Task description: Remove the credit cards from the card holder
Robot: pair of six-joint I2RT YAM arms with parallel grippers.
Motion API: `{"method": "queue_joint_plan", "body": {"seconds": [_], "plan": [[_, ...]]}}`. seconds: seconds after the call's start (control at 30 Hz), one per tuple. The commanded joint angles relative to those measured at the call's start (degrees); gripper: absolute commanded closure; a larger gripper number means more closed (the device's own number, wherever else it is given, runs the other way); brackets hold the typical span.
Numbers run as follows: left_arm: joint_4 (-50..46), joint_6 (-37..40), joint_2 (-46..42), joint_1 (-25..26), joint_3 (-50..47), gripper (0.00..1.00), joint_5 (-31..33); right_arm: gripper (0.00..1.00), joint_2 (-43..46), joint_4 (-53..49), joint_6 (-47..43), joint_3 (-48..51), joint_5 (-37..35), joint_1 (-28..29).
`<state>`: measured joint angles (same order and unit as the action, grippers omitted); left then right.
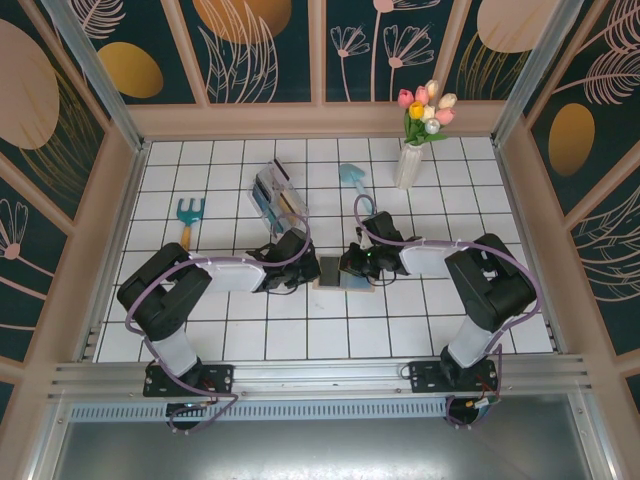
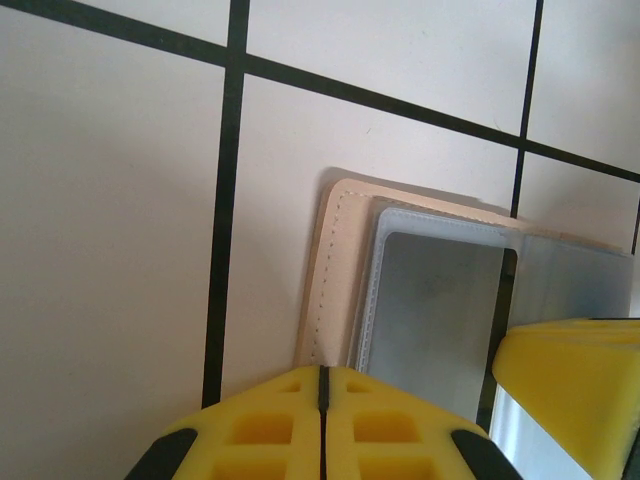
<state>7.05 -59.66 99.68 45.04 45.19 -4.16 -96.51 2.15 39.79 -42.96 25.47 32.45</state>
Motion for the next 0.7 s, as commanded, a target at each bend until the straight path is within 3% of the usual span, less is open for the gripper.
{"method": "queue_joint_plan", "body": {"seconds": [0.0, 0.4, 0.67], "plan": [[-4.59, 0.10, 0.38, 0.27, -0.70, 0.92, 1.76, 0.92, 2.29, -4.20, -2.47, 0.68, -3.10, -0.27], [-6.22, 1.82, -0.18, 0.29, 1.72, 0.91, 2.22, 0.91, 4.75, -7.18, -3.54, 0.51, -4.50, -0.72], [-13.76, 6.35, -2.91, 0.29, 8.07, 0.86, 5.83, 0.79, 3.28, -5.94, -3.05, 0.33, -1.40, -0.80]]}}
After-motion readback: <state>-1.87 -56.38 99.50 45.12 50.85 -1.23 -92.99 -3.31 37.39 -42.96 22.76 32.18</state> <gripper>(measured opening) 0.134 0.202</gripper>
